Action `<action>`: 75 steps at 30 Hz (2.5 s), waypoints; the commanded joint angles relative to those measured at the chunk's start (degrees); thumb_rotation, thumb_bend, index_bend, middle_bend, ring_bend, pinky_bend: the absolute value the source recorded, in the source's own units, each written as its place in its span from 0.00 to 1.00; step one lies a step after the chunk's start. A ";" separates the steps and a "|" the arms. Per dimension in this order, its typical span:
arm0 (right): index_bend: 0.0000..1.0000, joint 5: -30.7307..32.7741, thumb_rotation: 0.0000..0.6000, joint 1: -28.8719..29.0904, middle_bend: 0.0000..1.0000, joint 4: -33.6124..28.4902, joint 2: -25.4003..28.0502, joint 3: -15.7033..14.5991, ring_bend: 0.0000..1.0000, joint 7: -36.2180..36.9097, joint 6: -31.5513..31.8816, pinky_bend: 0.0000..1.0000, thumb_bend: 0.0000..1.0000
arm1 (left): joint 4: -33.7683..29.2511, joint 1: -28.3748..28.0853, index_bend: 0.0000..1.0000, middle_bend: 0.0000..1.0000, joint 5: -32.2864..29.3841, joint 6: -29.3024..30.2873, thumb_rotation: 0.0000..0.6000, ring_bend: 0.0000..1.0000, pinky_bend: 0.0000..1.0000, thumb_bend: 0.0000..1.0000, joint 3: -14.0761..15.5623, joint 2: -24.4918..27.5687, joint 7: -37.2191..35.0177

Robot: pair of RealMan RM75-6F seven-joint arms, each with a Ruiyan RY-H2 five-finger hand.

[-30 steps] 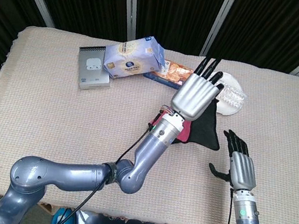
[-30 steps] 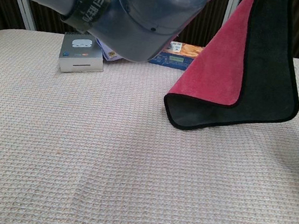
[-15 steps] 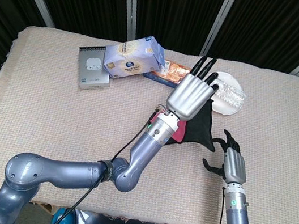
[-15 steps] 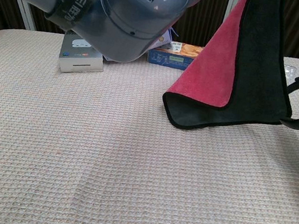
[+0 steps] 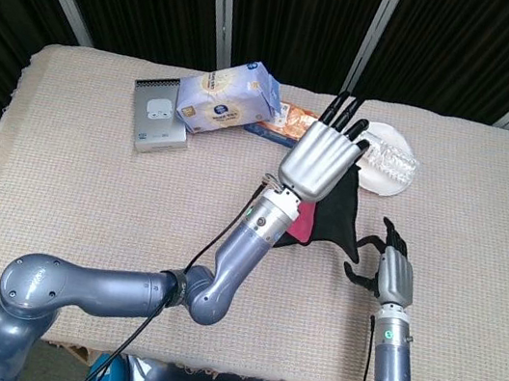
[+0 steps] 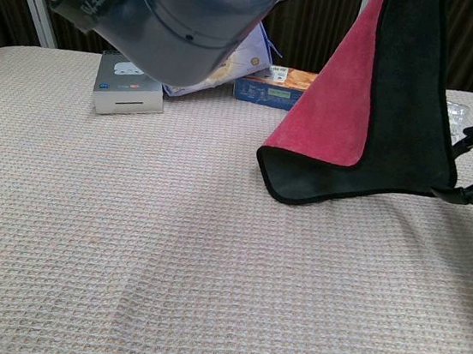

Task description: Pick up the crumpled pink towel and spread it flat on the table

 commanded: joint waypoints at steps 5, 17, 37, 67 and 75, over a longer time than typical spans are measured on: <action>0.53 -0.21 1.00 0.14 0.08 0.06 -0.88 0.04 0.00 -0.04 0.72 0.00 0.31 | -0.40 0.21 0.56 0.26 -0.19 0.52 1.00 0.03 0.05 0.49 1.29 0.59 -0.97; 0.67 -0.49 1.00 -0.05 0.15 0.24 -1.35 -0.22 0.00 -0.59 1.88 0.00 0.46 | -1.62 0.30 0.56 0.27 -0.73 1.61 1.00 0.03 0.05 0.48 2.49 1.92 -1.54; 0.71 -2.45 1.00 1.16 0.17 -3.42 2.11 4.70 0.00 0.11 3.83 0.00 0.47 | -13.60 8.97 0.56 0.26 -0.73 3.97 1.00 0.03 0.05 0.48 6.81 10.07 -6.35; 0.71 2.56 1.00 18.82 0.17 1.99 0.56 18.58 0.00 -14.55 3.47 0.00 0.47 | -18.52 21.76 0.55 0.26 0.22 3.56 1.00 0.03 0.05 0.48 11.43 20.70 -20.97; 0.71 5.45 1.00 23.97 0.18 11.82 -1.68 20.94 0.00 -14.55 1.72 0.00 0.47 | -11.03 18.84 0.55 0.26 -1.53 2.93 1.00 0.03 0.05 0.48 9.81 14.84 -23.27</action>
